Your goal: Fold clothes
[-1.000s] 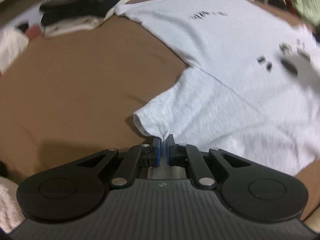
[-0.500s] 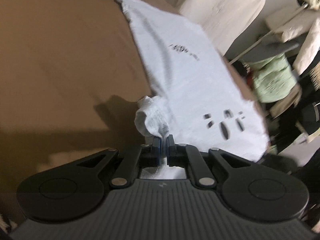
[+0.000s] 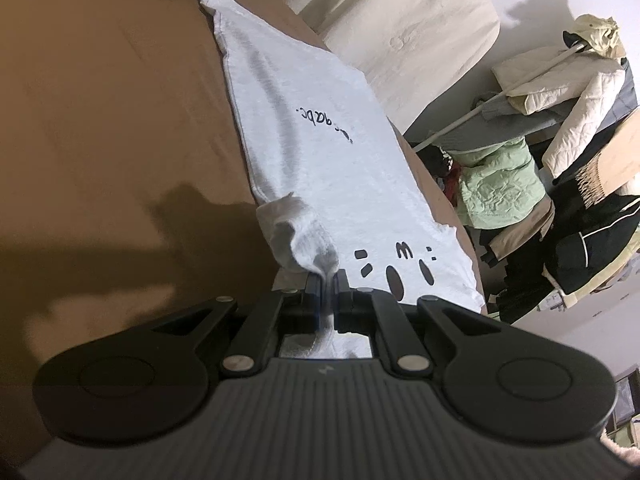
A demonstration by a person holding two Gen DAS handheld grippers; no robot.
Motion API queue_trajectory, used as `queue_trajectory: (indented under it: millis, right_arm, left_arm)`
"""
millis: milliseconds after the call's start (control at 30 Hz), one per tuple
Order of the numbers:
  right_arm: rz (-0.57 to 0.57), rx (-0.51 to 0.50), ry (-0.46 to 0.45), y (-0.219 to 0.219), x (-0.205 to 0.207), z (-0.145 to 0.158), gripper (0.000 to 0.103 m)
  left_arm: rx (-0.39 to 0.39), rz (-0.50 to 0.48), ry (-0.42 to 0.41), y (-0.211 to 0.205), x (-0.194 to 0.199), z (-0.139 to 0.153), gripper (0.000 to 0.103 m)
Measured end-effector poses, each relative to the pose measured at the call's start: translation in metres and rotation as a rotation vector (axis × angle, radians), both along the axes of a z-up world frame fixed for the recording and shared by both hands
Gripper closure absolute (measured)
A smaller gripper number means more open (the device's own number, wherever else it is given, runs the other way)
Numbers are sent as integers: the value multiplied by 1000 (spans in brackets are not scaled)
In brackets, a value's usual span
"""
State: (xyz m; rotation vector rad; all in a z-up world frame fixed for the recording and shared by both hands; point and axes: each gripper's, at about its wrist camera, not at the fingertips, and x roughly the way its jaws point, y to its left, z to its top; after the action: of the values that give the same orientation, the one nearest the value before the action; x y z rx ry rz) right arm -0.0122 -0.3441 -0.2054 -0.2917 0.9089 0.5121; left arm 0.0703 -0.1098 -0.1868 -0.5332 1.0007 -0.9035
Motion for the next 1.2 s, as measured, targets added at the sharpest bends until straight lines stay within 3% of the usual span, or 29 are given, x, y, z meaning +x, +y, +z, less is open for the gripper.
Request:
queue_trajectory:
  millis: [133,333,400,467,700,833,933,1067,1133,1200]
  right_arm:
    - [-22,-40,-11,11,5,-6,26]
    - [-61,-131,-104,18,6,-10,31]
    - [-113,-143,-153,9,6,-6,46]
    - [-189,-143,-186,-6,9,2,91]
    - [-528,138,-281,-104,-8,64,94]
    - [-784,250,-349,-177,-55,98,94]
    - [-944,410,-367,-233,-93,104,95]
    - [-1152,518,-378,-291,-130,89,95]
    - [-1252,580,-378,-319,-148,79,95]
    - [-1361,615,-357,-346,-160,64,95]
  left_arm:
    - [-20,-36,-22,-6,-2,4,98]
    - [-43,-138,-125,-37,-4,34,98]
    - [-42,-167,-161,-51,-3,46,98]
    - [-37,-200,-198,-67,0,60,98]
    - [-24,-364,-366,-169,10,131,98]
    - [-24,-441,-465,-247,5,167,98]
    - [-57,-512,-488,-310,-2,181,98]
    - [-71,-593,-491,-408,-19,182,98]
    - [-35,-583,-474,-451,-21,167,96]
    - [50,-538,-459,-493,-19,145,77]
